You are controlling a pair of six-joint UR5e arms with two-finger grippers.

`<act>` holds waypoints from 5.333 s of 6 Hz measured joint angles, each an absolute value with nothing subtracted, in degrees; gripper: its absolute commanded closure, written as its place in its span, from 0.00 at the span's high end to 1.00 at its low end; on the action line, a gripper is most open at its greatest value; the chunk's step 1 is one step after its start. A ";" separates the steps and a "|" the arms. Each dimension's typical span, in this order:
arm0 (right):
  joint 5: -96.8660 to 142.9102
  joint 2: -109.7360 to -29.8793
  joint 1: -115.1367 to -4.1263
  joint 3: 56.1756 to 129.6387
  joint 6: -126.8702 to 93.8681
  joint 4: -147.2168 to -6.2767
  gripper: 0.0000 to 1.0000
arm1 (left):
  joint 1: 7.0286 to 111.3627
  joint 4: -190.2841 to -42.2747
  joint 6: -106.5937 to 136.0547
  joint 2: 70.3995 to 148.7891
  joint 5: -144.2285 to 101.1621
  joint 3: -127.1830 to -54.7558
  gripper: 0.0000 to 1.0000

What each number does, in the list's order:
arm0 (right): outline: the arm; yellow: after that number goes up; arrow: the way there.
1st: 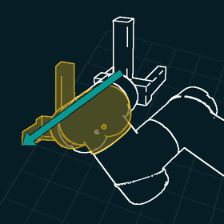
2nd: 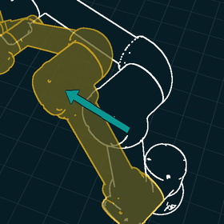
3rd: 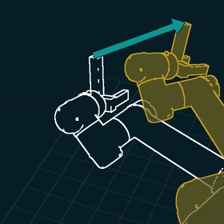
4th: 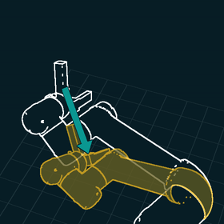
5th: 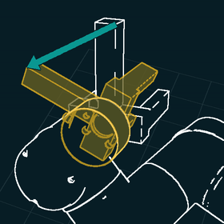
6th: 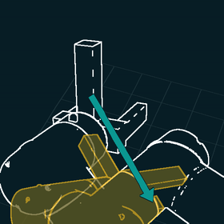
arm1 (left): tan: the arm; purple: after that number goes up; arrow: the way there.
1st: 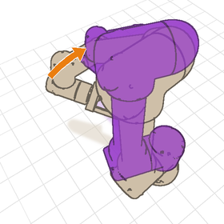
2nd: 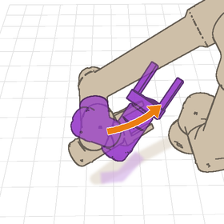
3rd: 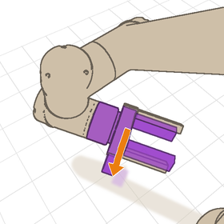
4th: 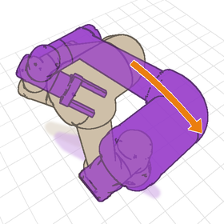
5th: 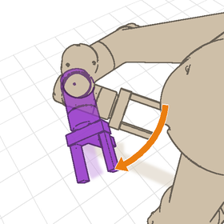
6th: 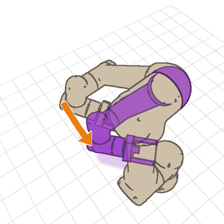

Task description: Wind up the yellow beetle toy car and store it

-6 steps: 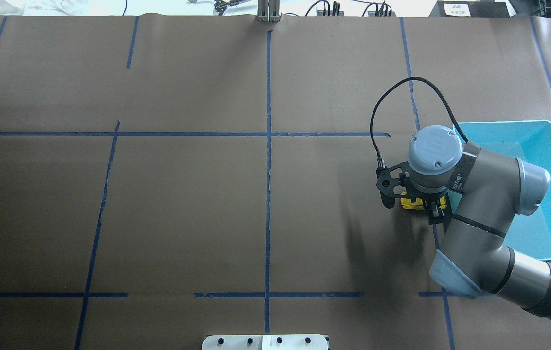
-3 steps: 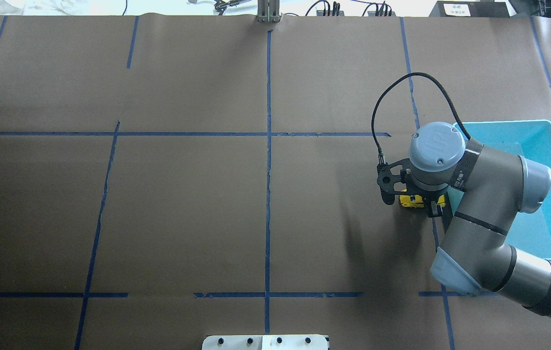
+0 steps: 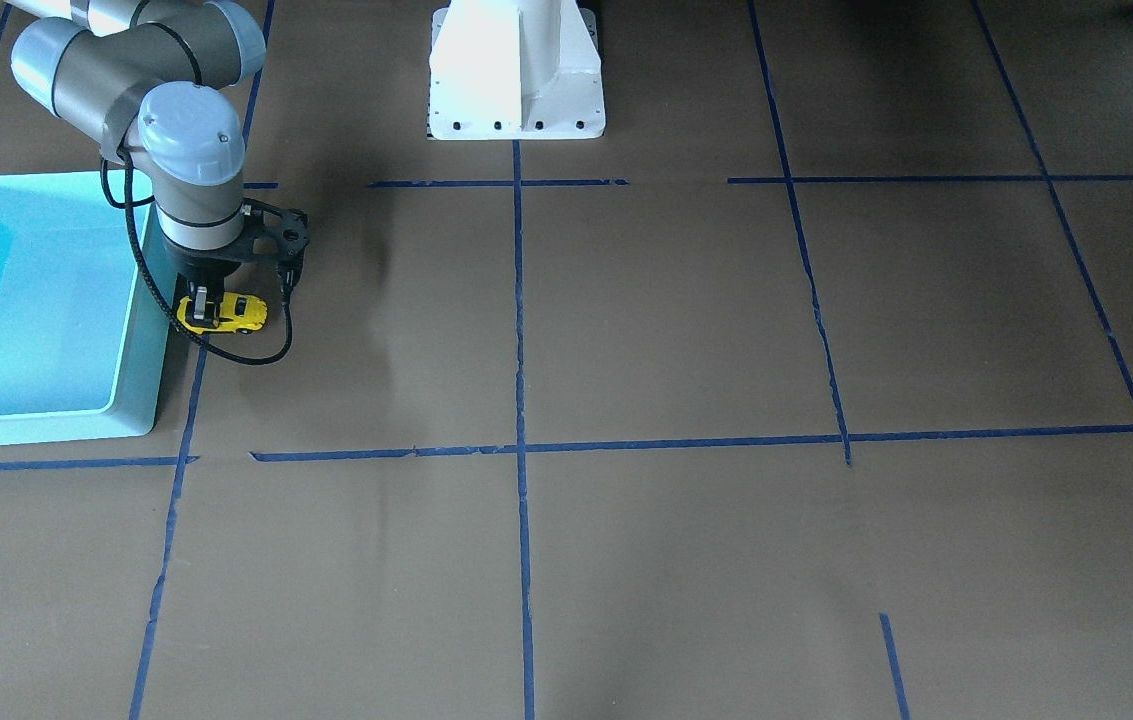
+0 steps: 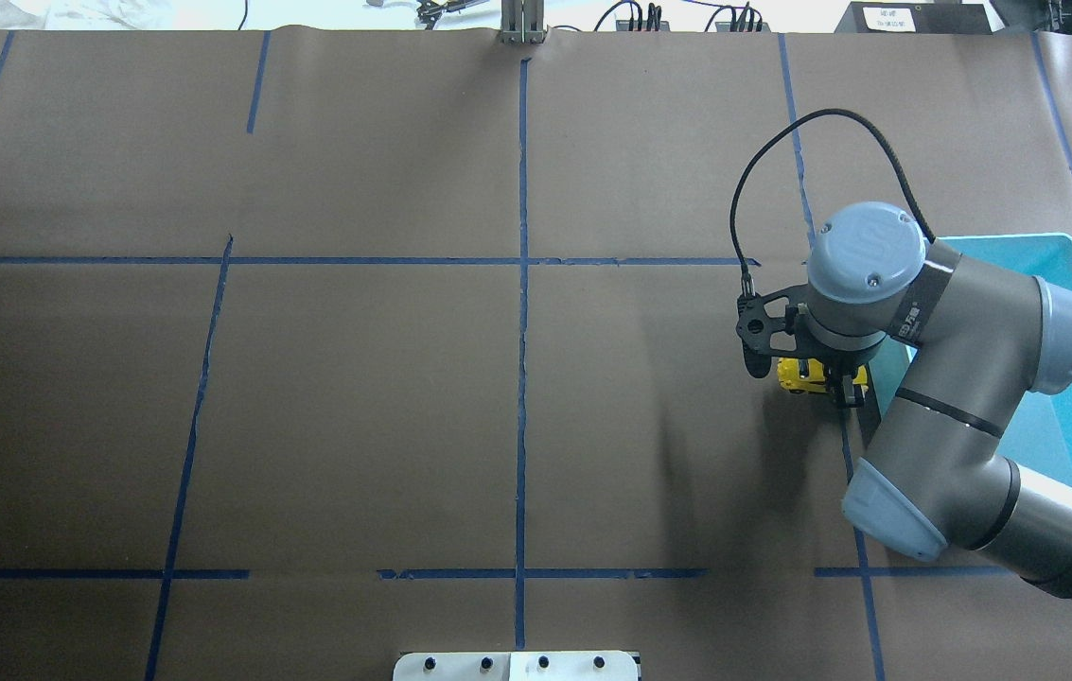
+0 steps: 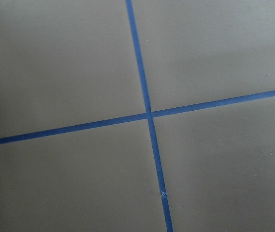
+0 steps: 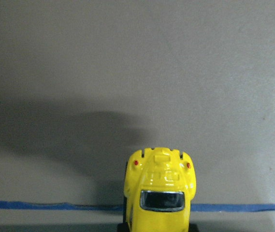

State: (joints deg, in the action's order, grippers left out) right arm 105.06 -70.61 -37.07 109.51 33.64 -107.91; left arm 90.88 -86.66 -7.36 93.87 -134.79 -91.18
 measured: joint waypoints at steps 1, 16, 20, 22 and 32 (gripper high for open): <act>105.85 -67.33 -38.31 113.10 33.83 -115.38 0.02 | 90.88 -86.83 -5.93 93.82 -134.60 -91.10 1.00; 107.10 -92.23 -45.77 111.47 47.25 -91.16 1.00 | 90.88 -87.28 -5.42 94.04 -134.56 -90.88 1.00; 113.86 -90.76 -52.83 113.59 47.44 -95.65 1.00 | 90.88 -87.27 -5.38 94.04 -134.56 -90.88 1.00; 117.97 -86.63 -64.58 113.55 47.13 -106.78 1.00 | 90.88 -87.31 -5.36 94.04 -134.56 -90.88 1.00; 132.69 -95.26 -95.10 102.00 -12.83 -100.21 1.00 | 90.79 -87.27 -5.30 94.19 -134.49 -90.98 1.00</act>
State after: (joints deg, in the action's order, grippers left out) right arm 132.69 -95.26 -95.10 102.00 -12.83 -100.21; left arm 90.79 -87.27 -5.30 94.19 -134.49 -90.98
